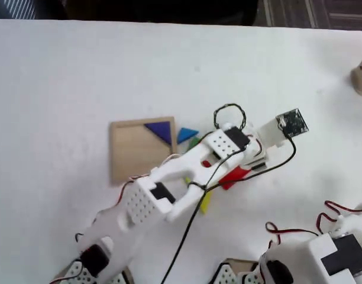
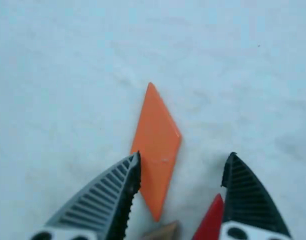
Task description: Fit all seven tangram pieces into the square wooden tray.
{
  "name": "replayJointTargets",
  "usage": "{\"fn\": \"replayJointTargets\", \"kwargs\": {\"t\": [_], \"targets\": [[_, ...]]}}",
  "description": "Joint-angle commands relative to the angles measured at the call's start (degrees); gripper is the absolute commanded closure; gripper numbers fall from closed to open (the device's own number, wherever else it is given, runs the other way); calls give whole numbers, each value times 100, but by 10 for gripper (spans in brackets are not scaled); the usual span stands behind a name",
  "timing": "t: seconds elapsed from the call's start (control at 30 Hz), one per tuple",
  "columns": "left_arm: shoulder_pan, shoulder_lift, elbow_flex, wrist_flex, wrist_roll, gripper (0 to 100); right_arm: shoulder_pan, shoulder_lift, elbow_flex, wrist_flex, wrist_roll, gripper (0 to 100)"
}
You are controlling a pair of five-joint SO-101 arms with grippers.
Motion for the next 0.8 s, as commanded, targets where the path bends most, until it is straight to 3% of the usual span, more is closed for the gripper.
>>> {"fn": "replayJointTargets", "kwargs": {"t": [0.0, 0.1, 0.2, 0.67, 0.77], "targets": [[-66, 66, -607, 246, 62, 846, 13, -198, 18, 127, 167, 981], [-57, 198, -818, 290, 62, 990, 13, -198, 18, 127, 185, 981], [-66, 198, -870, 422, 70, 947, 13, -198, 9, 127, 185, 981], [-110, 119, -888, 695, 53, 971, 13, -207, 9, 127, 202, 981], [-127, -13, -1037, 905, 26, 884, 4, -207, 9, 163, 202, 981]]}}
